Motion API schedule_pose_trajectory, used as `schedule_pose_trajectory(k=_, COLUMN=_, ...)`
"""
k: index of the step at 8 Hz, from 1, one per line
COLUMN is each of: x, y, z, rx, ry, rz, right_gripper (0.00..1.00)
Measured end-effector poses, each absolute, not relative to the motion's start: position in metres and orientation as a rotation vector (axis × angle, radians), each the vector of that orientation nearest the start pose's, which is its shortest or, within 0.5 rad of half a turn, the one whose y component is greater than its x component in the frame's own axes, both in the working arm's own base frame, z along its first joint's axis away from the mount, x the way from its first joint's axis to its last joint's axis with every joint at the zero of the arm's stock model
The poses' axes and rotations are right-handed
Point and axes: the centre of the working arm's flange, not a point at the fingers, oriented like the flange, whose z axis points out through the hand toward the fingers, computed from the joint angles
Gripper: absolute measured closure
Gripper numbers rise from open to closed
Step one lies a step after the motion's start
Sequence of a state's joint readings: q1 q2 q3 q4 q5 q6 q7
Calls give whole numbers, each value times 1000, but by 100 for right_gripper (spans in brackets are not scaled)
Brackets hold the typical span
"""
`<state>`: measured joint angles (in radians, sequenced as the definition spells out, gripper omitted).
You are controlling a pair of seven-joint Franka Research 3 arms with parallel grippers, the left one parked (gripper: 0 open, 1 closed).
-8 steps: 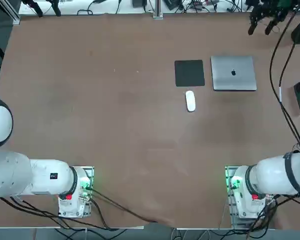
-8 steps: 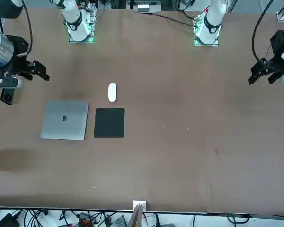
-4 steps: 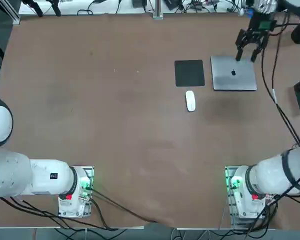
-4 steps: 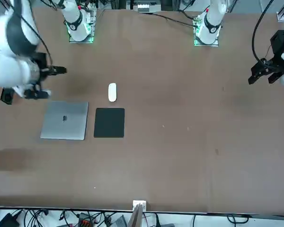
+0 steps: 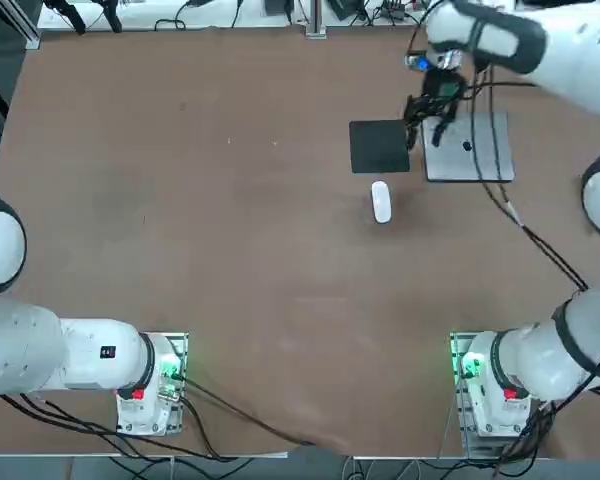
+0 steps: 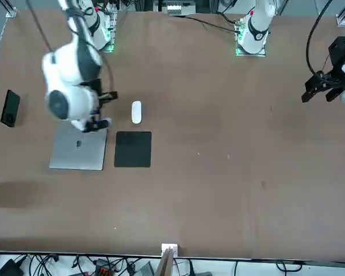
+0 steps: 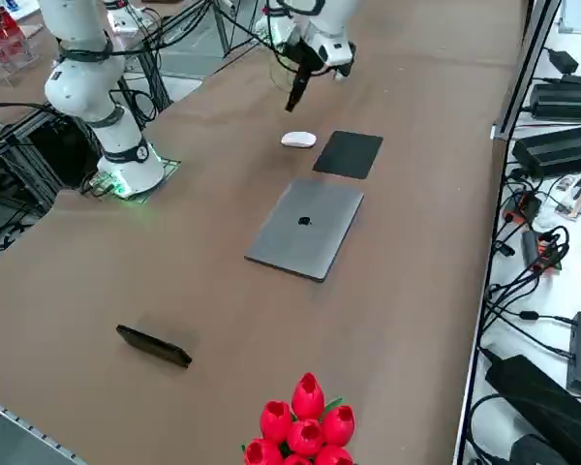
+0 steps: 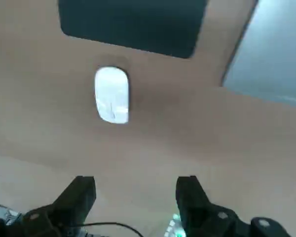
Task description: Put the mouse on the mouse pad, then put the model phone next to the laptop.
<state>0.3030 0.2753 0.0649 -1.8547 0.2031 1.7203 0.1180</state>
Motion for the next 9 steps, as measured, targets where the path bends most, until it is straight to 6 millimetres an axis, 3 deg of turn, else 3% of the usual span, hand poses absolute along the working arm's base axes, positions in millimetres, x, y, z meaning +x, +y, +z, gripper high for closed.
schedule_pose_trajectory(k=3, x=511, y=246, z=298, rx=-3002, ry=-126, rz=440, right_gripper=0)
schedule_pose_trajectory(k=5, x=486, y=258, z=261, rx=-3021, ry=-71, rz=269, right_gripper=0)
schedule_pose_trajectory(k=7, x=462, y=269, z=240, rx=-3030, ry=-58, rz=199, right_gripper=0)
schedule_pose_trajectory(k=9, x=454, y=275, z=232, rx=-3031, ry=-60, rz=166, right_gripper=0)
